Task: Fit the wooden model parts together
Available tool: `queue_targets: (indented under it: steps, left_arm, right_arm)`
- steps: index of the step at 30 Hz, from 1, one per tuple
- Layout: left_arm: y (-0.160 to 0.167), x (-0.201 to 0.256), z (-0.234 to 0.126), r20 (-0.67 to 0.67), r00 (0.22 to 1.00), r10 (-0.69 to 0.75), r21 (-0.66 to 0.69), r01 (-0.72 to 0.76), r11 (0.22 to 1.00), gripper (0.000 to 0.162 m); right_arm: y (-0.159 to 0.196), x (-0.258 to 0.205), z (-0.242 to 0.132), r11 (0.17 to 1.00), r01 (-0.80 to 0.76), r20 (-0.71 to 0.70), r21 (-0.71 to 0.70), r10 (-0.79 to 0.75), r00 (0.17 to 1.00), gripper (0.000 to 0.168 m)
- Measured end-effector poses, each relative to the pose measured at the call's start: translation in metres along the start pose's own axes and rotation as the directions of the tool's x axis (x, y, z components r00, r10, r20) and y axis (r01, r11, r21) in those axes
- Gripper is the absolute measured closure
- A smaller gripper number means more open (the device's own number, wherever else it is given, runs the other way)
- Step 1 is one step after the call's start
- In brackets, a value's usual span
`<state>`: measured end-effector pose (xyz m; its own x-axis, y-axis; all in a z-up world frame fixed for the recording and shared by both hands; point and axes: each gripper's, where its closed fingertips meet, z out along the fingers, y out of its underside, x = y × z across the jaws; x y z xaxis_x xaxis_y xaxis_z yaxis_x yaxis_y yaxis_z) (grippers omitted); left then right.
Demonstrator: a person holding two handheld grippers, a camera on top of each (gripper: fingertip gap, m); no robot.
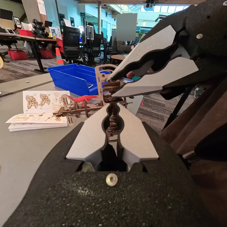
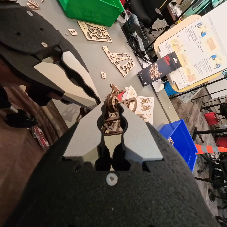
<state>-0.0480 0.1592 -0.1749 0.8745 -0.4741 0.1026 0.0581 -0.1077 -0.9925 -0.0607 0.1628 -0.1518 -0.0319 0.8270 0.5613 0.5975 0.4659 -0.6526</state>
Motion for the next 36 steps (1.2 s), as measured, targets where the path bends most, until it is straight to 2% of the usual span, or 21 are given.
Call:
queue_targets:
  steps: [8,16,18,23,36]
  left_arm:
    - [0.002,0.001,0.001,-0.041,0.997,-0.070,-0.002,0.070,0.998,0.162]
    - [0.005,0.005,0.002,-0.046,0.998,-0.049,-0.021,0.048,0.999,0.162]
    - [0.004,0.007,0.002,-0.057,0.997,-0.059,-0.016,0.058,0.998,0.162]
    - [0.005,0.012,0.003,-0.109,0.986,-0.128,-0.028,0.126,0.992,0.162]
    - [0.011,0.026,0.006,-0.149,0.983,-0.104,-0.072,0.094,0.993,0.162]
  right_arm:
    - [0.000,0.001,-0.004,0.999,0.050,0.003,-0.010,-0.050,0.999,0.141]
    - [0.003,-0.006,0.000,0.997,0.082,0.020,-0.014,-0.082,0.996,0.146]
    - [0.001,-0.004,-0.002,0.997,0.076,0.013,0.008,-0.076,0.997,0.152]
    - [0.003,-0.005,-0.001,0.997,0.065,0.002,0.041,-0.065,0.998,0.153]
    - [0.024,-0.007,-0.003,0.996,0.087,0.010,-0.019,-0.087,0.996,0.158]
